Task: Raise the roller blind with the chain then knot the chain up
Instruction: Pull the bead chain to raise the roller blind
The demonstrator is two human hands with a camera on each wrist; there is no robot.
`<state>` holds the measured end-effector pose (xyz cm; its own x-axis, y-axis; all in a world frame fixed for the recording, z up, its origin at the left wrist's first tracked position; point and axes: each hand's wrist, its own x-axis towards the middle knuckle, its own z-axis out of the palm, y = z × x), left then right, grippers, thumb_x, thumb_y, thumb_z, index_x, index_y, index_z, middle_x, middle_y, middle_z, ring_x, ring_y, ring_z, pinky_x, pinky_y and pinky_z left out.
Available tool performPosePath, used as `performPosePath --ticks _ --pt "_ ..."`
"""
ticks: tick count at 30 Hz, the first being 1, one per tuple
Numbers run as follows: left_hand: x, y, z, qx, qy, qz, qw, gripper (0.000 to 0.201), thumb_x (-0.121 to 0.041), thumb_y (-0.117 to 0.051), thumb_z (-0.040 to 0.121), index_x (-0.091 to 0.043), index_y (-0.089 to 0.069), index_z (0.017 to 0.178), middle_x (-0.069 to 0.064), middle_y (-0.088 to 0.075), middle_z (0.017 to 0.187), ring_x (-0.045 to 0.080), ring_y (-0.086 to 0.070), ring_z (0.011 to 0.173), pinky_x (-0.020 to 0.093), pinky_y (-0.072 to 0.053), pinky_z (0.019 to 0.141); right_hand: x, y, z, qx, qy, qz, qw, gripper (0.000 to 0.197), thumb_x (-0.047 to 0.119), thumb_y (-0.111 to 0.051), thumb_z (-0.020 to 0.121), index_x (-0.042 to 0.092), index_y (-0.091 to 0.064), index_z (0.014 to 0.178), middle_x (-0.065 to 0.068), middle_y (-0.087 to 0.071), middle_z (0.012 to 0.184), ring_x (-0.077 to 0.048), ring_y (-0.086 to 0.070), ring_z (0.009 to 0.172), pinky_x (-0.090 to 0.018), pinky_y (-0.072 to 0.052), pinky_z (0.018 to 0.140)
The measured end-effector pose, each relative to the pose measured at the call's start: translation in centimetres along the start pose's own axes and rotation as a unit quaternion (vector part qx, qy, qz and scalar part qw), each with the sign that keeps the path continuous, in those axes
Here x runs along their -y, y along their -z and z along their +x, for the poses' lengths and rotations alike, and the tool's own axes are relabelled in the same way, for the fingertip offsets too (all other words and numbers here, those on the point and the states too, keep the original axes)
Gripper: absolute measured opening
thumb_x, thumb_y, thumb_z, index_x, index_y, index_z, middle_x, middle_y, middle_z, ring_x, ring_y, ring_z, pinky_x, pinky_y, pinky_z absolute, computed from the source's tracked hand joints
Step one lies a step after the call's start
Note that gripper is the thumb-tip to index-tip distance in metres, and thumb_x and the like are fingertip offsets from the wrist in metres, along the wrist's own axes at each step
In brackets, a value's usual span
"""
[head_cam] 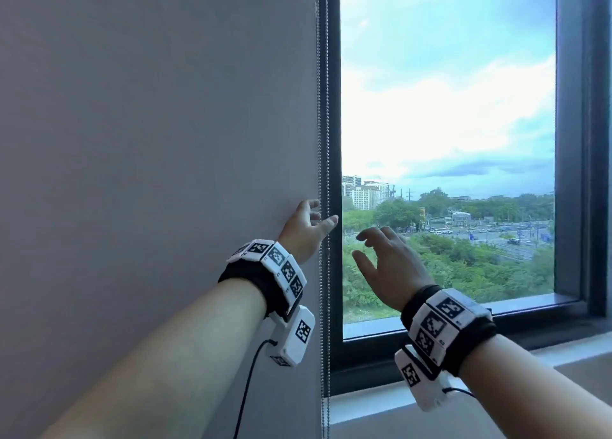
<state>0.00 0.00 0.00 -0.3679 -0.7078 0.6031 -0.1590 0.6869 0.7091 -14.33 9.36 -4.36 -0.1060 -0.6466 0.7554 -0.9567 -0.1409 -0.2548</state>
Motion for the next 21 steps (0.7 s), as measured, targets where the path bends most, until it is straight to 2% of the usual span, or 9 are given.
performPosePath --ticks 2,5,7,9,11,13,16,21 --pt "-0.4 -1.1 0.9 -0.011 0.008 -0.02 1.0 0.056 -0.035 -0.055 0.092 -0.014 -0.034 0.139 0.005 -0.051 0.122 0.016 -0.053 0.108 0.024 -0.04 0.086 -1.0 0.1 0.4 -0.003 -0.005 0.0 1.0 0.031 0.041 -0.047 0.089 0.026 -0.05 0.116 0.001 -0.056 0.116 -0.02 -0.054 0.107 -0.039 -0.045 0.091" --pt "-0.9 -2.5 2.0 -0.028 0.02 -0.064 0.997 0.046 -0.039 -0.048 0.094 -0.012 -0.041 0.132 0.007 -0.058 0.106 0.013 -0.059 0.087 0.025 -0.045 0.075 -2.0 -0.1 0.9 0.007 -0.009 -0.004 1.0 0.031 0.041 -0.047 0.089 0.027 -0.05 0.117 0.002 -0.055 0.117 -0.02 -0.054 0.106 -0.037 -0.044 0.091" --pt "-0.8 -3.2 2.7 -0.051 0.018 -0.149 0.987 0.032 -0.035 -0.04 0.098 -0.01 -0.052 0.114 0.006 -0.056 0.08 0.015 -0.057 0.066 0.029 -0.047 0.064 -2.4 -0.2 1.4 0.004 -0.005 0.003 1.0 0.032 0.042 -0.046 0.089 0.027 -0.05 0.117 0.002 -0.056 0.116 -0.02 -0.055 0.105 -0.038 -0.044 0.092" --pt "-0.3 -3.6 3.1 -0.091 -0.01 -0.175 0.98 0.032 -0.032 -0.035 0.1 -0.01 -0.058 0.092 0.0 -0.043 0.062 0.012 -0.041 0.049 0.027 -0.036 0.049 -2.4 -0.3 1.8 -0.001 -0.001 0.011 1.0 0.032 0.041 -0.046 0.089 0.026 -0.05 0.117 0.002 -0.056 0.116 -0.019 -0.055 0.105 -0.039 -0.045 0.091" --pt "0.4 -3.9 3.2 -0.12 -0.04 -0.142 0.982 0.037 -0.035 -0.035 0.098 -0.015 -0.056 0.074 -0.004 -0.038 0.057 0.012 -0.034 0.047 0.027 -0.029 0.048 -2.1 -0.6 2.2 -0.009 0.005 0.02 1.0 0.032 0.04 -0.047 0.089 0.026 -0.05 0.117 0.002 -0.056 0.115 -0.019 -0.055 0.105 -0.039 -0.045 0.091" --pt "0.8 -3.9 3.0 -0.123 -0.065 -0.133 0.981 0.038 -0.04 -0.035 0.094 -0.02 -0.048 0.065 -0.005 -0.036 0.056 0.013 -0.031 0.047 0.028 -0.025 0.048 -1.7 -1.0 2.6 -0.014 0.013 0.03 0.999 0.032 0.038 -0.046 0.09 0.025 -0.049 0.118 0.001 -0.057 0.114 -0.019 -0.055 0.103 -0.037 -0.045 0.089" --pt "0.7 -4.1 2.5 -0.106 -0.07 -0.146 0.981 0.036 -0.043 -0.035 0.092 -0.024 -0.042 0.062 -0.004 -0.035 0.058 0.013 -0.029 0.047 0.029 -0.024 0.047 -1.0 -1.4 3.3 -0.03 0.025 0.064 0.997 0.032 0.037 -0.043 0.091 0.022 -0.043 0.121 -0.004 -0.059 0.113 -0.021 -0.057 0.097 -0.038 -0.047 0.085" --pt "0.8 -4.2 1.6 -0.078 -0.057 -0.217 0.971 0.036 -0.032 -0.038 0.099 -0.021 -0.042 0.064 -0.004 -0.033 0.059 0.009 -0.029 0.047 0.022 -0.025 0.045 0.3 -1.9 5.0 -0.075 0.016 0.134 0.988 0.035 0.041 -0.039 0.092 0.023 -0.038 0.122 -0.006 -0.062 0.104 -0.024 -0.06 0.09 -0.041 -0.05 0.08"
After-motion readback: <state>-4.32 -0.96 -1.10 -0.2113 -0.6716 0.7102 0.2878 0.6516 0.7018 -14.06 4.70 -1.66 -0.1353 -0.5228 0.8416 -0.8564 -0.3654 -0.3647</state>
